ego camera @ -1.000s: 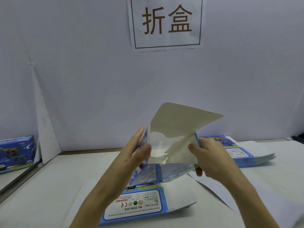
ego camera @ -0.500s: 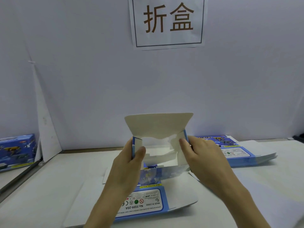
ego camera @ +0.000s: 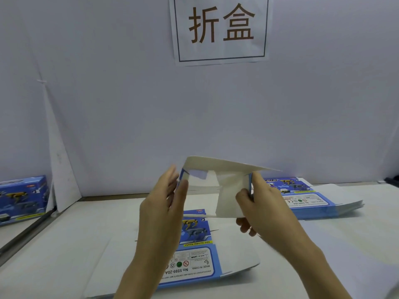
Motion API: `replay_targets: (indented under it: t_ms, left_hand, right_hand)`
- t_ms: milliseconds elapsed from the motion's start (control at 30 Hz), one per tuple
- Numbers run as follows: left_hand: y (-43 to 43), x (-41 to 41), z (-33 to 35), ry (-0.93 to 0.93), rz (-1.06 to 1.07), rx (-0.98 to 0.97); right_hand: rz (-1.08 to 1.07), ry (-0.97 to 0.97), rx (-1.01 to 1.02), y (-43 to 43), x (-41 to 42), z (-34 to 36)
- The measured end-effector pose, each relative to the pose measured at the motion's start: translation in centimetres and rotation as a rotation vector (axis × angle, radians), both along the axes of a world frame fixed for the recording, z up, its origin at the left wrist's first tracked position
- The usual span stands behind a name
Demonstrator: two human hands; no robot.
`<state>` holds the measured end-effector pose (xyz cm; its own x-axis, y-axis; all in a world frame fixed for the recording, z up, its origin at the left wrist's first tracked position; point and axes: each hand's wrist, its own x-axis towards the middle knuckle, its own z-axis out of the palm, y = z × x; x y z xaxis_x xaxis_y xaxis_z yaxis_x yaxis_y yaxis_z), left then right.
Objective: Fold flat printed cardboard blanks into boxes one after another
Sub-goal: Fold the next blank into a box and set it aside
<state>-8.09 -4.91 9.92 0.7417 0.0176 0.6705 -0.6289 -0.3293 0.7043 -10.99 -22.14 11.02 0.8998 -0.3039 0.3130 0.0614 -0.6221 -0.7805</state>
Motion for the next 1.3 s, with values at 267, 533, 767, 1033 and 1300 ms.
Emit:
replay_targets:
  t_ms: [267, 533, 767, 1033, 1300]
  left_hand:
    - [-0.4, 0.5, -1.7, -0.205, -0.159, 0.203]
    - [-0.4, 1.6, -2.3, -0.255, -0.018, 0.424]
    - [-0.2, 1.8, -2.1, -0.413, -0.030, 0.520]
    - [2.4, 2.3, -1.3, -0.247, -0.116, 0.436]
    - [1.9, 2.0, -0.8, -0.401, -0.201, 0.377]
  right_hand:
    - [0.186, 0.073, 0.595, 0.5, -1.0, 1.5]
    - [0.047, 0.049, 0.082, 0.3, -1.0, 0.9]
    - [0.035, -0.249, 0.496, 0.7, -0.6, 0.5]
    - [0.235, -0.362, 0.454, -1.5, -1.7, 1.4]
    - [0.301, -0.345, 1.275, -0.9, -0.4, 1.2]
